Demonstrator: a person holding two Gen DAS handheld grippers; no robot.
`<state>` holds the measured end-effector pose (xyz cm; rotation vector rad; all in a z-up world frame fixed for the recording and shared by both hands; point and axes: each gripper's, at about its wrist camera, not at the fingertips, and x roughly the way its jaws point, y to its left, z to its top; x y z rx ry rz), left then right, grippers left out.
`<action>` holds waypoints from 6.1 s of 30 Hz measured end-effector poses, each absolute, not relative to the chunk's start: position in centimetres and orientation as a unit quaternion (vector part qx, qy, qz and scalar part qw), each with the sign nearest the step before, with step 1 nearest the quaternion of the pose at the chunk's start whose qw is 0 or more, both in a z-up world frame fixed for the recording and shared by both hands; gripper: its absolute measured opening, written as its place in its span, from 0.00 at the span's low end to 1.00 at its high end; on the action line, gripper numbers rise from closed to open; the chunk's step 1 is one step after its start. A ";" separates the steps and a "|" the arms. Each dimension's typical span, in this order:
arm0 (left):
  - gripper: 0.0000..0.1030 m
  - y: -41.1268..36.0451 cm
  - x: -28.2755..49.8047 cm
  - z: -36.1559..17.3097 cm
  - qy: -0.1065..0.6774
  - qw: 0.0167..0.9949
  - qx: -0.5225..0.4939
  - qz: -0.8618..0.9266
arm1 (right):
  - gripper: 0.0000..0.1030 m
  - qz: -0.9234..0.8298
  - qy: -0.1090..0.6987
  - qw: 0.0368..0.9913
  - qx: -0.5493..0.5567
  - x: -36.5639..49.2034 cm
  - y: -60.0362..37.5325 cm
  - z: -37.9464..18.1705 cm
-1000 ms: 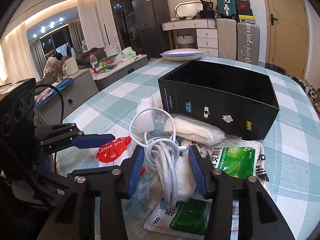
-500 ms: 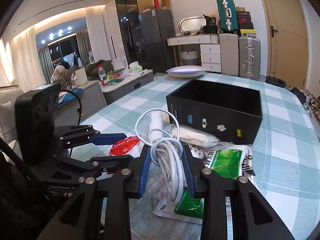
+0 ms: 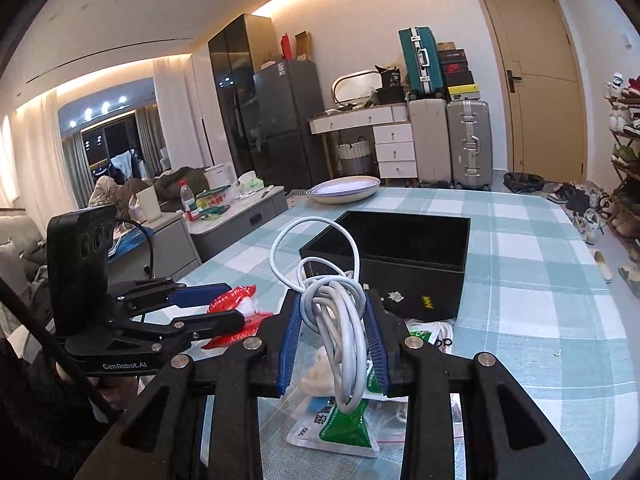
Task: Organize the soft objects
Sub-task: 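Carry the red packet and white cable coil into the black box with both grippers, then open both grippers to drop the packet and cable into the box, then withdraw both grippers from the box toward the remaining items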
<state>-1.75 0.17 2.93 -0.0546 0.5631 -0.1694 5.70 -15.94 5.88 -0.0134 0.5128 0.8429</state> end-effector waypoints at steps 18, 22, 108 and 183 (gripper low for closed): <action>0.43 0.8 3.3 6.5 0.249 0.966 -0.034 -0.054 | 0.30 0.364 0.232 0.902 0.020 9.6 -15.8 9.5; 0.43 0.9 4.7 6.8 0.250 0.966 -0.040 -0.050 | 0.30 0.357 0.240 0.903 0.017 10.7 -15.4 9.7; 0.87 -0.4 12.3 3.7 0.300 0.954 -0.003 -0.021 | 0.95 0.303 0.295 0.903 -0.081 18.9 -12.9 5.6; 1.00 1.7 5.2 0.5 0.346 0.938 0.015 -0.009 | 0.99 0.265 0.399 0.860 -0.179 13.2 -12.9 0.3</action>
